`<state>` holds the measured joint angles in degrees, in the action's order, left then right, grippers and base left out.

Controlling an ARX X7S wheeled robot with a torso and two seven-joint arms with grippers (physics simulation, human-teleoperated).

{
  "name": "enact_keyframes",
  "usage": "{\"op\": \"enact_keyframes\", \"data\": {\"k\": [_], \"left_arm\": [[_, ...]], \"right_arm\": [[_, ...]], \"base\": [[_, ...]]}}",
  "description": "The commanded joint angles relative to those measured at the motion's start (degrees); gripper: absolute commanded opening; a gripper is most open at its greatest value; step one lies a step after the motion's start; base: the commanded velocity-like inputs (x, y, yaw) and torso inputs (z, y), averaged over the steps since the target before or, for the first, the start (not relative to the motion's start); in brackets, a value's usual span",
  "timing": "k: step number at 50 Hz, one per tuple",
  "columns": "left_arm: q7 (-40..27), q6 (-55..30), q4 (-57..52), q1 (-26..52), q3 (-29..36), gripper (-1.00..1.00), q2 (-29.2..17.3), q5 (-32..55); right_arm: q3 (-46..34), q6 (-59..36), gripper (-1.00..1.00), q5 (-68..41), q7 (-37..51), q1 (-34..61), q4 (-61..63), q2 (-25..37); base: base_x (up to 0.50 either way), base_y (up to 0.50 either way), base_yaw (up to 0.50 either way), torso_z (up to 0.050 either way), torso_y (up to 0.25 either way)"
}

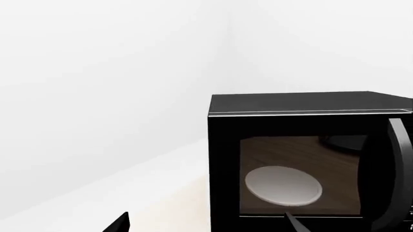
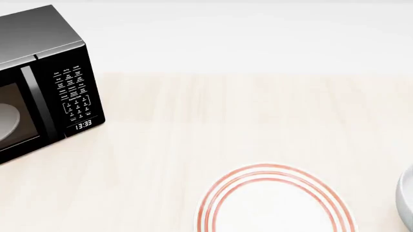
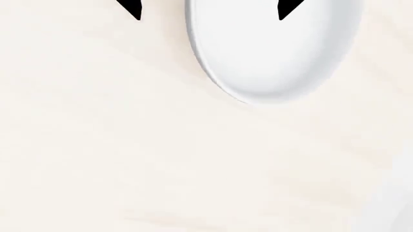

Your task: Put the white bowl to the right of the plate.

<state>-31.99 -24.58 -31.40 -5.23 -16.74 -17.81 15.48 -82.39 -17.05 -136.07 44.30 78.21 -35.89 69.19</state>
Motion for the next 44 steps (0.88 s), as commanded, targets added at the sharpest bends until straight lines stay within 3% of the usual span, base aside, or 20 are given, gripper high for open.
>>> {"op": "enact_keyframes", "data": {"k": [1, 16, 26, 37, 44], "left_arm": [[-0.1, 0.2, 0.0, -0.1, 0.1, 1.00, -0.1, 0.2], [1.2, 1.5, -1.2, -1.5, 1.2, 1.00, -0.4, 0.6], [2.6, 2.8, -2.4, -2.8, 3.0, 1.00, -0.7, 0.5], [4.8, 4.9, -5.6, -5.2, 5.3, 1.00, -0.7, 1.3], [5.5, 6.7, -7.7, -7.3, 8.7, 1.00, -0.5, -0.8]], "right_arm": [[2.7, 5.4, 1.00, 10.8, 10.9, 7.3, 19.9, 7.8], [7.9, 3.5, 1.00, 24.9, 25.9, 16.6, 47.4, 12.3], [9.9, 2.5, 1.00, 28.2, 30.3, 19.0, 62.9, 10.5], [7.1, 8.2, 1.00, 34.0, 31.1, 13.0, 72.2, 6.5], [2.7, 13.5, 1.00, 44.7, 33.9, 4.6, 80.1, 1.6]], "base": [[0.00, 0.00, 0.00, 0.000, 0.000], [0.00, 0.00, 0.00, 0.000, 0.000], [0.00, 0.00, 0.00, 0.000, 0.000], [0.00, 0.00, 0.00, 0.000, 0.000], [0.00, 0.00, 0.00, 0.000, 0.000]]}}
